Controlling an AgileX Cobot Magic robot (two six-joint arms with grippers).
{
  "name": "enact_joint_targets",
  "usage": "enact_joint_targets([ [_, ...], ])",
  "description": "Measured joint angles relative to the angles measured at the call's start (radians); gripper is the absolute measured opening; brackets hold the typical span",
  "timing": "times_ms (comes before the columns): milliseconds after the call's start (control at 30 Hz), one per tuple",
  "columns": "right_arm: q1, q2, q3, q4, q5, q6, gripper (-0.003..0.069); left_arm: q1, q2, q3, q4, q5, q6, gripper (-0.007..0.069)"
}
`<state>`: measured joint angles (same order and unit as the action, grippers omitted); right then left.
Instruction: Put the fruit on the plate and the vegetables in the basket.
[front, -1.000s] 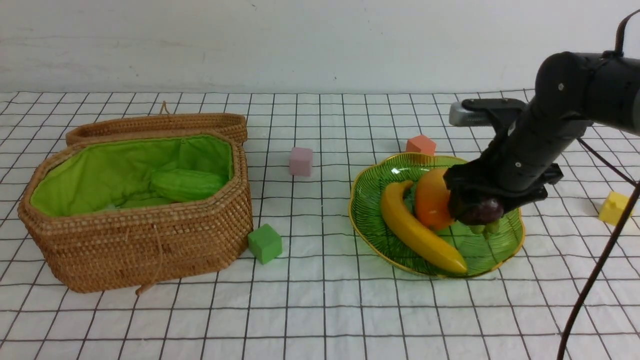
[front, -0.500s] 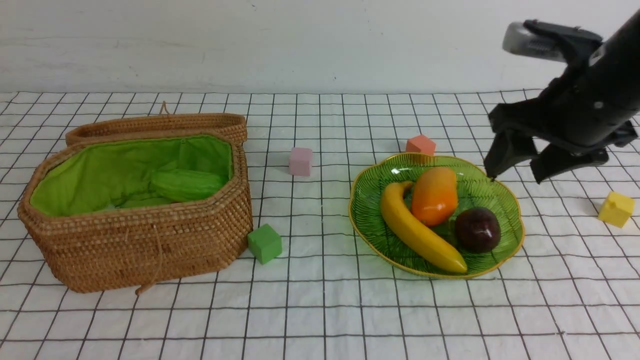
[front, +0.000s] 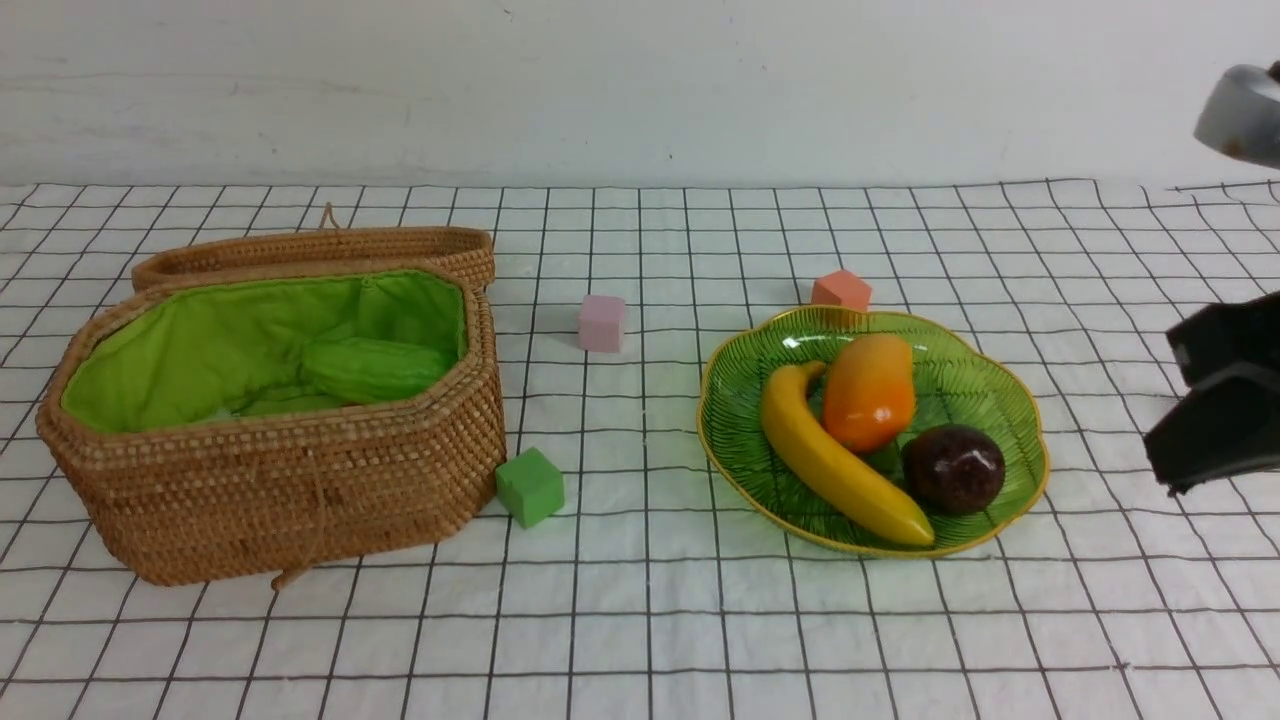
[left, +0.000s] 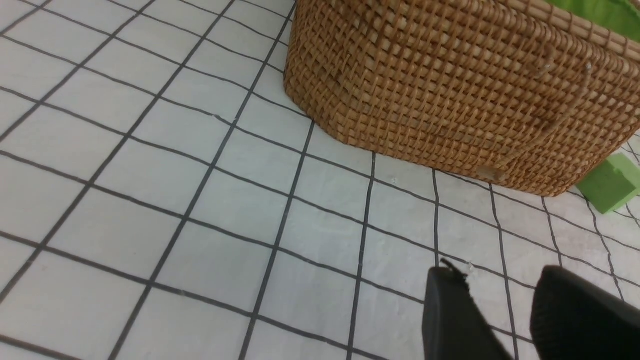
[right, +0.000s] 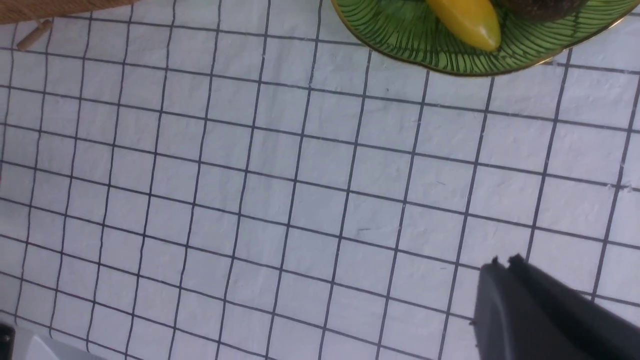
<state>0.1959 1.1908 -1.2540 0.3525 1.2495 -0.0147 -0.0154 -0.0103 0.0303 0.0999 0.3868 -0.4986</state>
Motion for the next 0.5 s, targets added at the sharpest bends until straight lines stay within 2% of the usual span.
enact_joint_targets([
  [333,0.0,-0.042,0.004,-0.004,-0.001,-0.003,-0.0006,0.0,0.0,0.0,0.0,0.0,0.0,0.0239],
  [433,0.0,-0.104,0.012,-0.042,-0.016,-0.057,-0.0006,0.0,0.0,0.0,0.0,0.0,0.0,0.0239],
  [500,-0.001,-0.21,0.05,-0.118,-0.115,-0.111,-0.0004,0.0,0.0,0.0,0.0,0.0,0.0,0.0239],
])
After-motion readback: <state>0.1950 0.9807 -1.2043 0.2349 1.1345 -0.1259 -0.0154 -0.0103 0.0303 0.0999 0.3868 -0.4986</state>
